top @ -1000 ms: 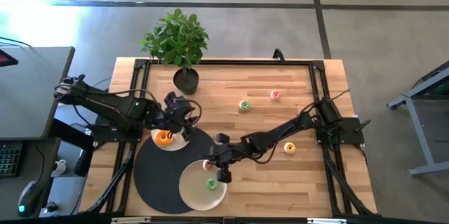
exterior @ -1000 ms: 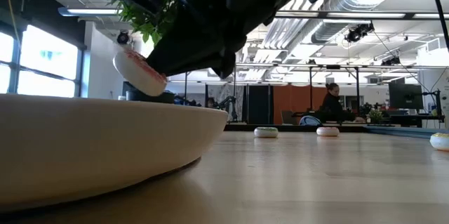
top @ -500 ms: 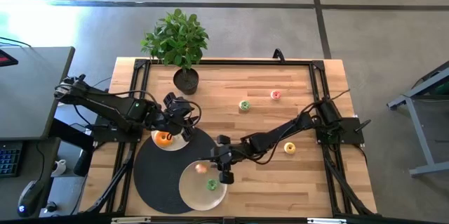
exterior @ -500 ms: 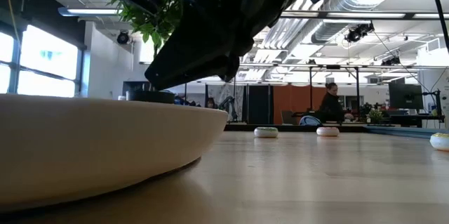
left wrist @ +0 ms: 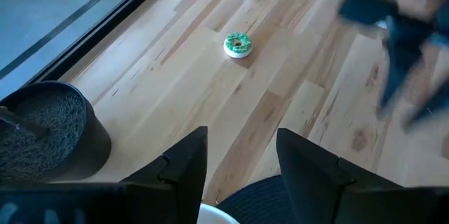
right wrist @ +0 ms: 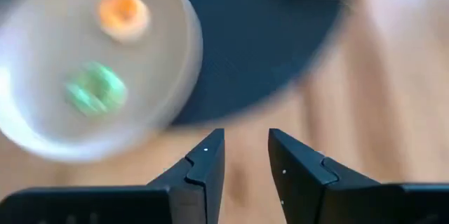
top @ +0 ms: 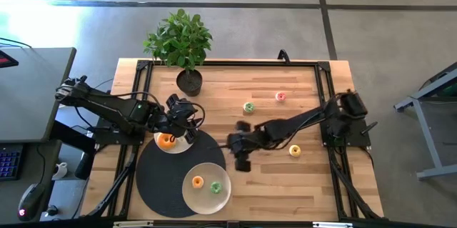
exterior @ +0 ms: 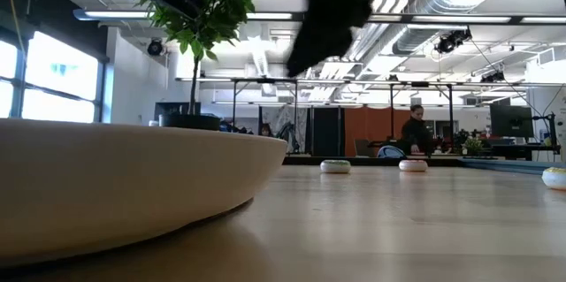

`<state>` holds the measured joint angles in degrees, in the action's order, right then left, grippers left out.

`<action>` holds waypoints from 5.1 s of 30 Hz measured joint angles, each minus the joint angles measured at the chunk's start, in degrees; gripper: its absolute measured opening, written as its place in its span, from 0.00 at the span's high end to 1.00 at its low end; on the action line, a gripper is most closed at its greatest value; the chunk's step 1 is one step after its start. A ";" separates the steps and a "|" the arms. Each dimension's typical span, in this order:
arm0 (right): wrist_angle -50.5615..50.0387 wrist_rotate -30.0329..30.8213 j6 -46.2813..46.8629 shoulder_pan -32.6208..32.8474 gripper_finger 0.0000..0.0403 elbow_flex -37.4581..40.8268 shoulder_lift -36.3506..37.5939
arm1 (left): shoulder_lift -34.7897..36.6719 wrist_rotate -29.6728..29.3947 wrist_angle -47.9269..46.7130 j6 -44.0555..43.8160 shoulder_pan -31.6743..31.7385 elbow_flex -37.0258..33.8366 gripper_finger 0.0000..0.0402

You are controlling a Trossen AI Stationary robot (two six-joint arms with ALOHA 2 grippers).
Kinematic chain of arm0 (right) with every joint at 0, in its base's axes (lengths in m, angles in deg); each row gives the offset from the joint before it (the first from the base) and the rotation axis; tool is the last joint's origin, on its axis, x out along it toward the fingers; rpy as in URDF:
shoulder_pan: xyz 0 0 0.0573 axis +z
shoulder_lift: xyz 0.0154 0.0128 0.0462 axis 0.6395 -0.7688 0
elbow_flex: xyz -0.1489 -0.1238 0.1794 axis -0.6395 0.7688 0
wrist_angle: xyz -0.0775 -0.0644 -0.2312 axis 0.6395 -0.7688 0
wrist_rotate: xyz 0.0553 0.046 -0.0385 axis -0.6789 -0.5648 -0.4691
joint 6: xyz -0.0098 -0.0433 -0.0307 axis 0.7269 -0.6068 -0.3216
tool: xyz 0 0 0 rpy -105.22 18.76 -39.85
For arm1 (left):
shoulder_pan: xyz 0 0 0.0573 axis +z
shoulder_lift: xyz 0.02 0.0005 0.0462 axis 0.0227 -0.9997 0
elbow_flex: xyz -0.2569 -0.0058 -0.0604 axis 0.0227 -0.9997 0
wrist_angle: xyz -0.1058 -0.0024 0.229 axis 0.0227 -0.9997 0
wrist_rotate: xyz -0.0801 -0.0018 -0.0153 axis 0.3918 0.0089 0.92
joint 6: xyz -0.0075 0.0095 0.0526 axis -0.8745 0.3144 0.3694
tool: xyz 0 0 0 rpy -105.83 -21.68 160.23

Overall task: Pick & Place donuts
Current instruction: Put the small green donut on the light brown plate, then put the small yellow donut on the light brown plate

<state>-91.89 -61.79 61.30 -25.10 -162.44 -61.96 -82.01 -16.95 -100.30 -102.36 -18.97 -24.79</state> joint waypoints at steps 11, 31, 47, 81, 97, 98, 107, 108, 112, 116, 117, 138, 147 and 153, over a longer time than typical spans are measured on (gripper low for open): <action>-8.76 18.15 -1.57 -7.91 0.73 4.77 1.39 | 0.00 -0.03 -0.19 0.00 0.00 0.02 0.58; 22.64 5.20 1.60 -25.58 0.73 27.42 1.29 | 0.00 -0.14 -0.26 0.00 0.02 0.02 0.58; 44.22 -8.36 1.77 -14.93 0.98 27.50 1.23 | 0.00 -2.29 -0.04 -0.02 0.02 0.02 0.58; 39.19 -12.38 0.49 3.56 0.85 1.51 -19.10 | -0.85 -2.67 0.80 -0.02 0.02 0.02 0.58; 19.79 -12.88 3.14 3.61 0.70 1.35 -7.49 | -0.85 -2.46 0.82 0.00 0.02 0.02 0.58; 16.53 -12.57 3.89 3.61 0.70 1.39 -6.21 | -0.85 -2.41 0.88 -0.02 0.02 0.02 0.58; -24.77 -3.97 14.99 5.90 0.70 3.49 5.89 | -0.85 -1.57 0.77 0.00 0.02 0.02 0.58; -29.02 -2.60 18.72 6.27 0.70 4.80 7.05 | -0.85 -1.49 0.79 0.00 0.02 0.02 0.58; -38.30 -2.20 34.97 7.73 0.70 13.42 12.43 | -0.85 -1.17 0.80 -0.01 0.02 0.02 0.58; -35.91 -6.75 45.90 10.10 0.70 25.58 18.63 | -0.85 -0.29 0.79 -0.02 0.02 0.02 0.58; -34.78 -7.72 47.57 10.59 0.70 28.52 20.13 | -0.85 -0.31 0.77 -0.02 0.02 0.02 0.58; -21.59 0.74 54.26 9.71 0.70 41.35 36.62 | -0.85 -0.52 1.77 -0.07 0.02 0.02 0.58; -20.15 -4.61 54.13 10.44 0.70 41.33 30.11 | -0.85 -0.31 1.37 -0.07 0.02 0.02 0.58; -18.84 -4.63 54.13 10.89 0.70 41.32 24.19 | -0.85 -0.28 1.42 -0.07 0.02 0.02 0.58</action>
<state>-110.73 -66.42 115.43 -14.22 -121.12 -37.76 -82.86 -17.23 -98.88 -102.43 -18.95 -24.77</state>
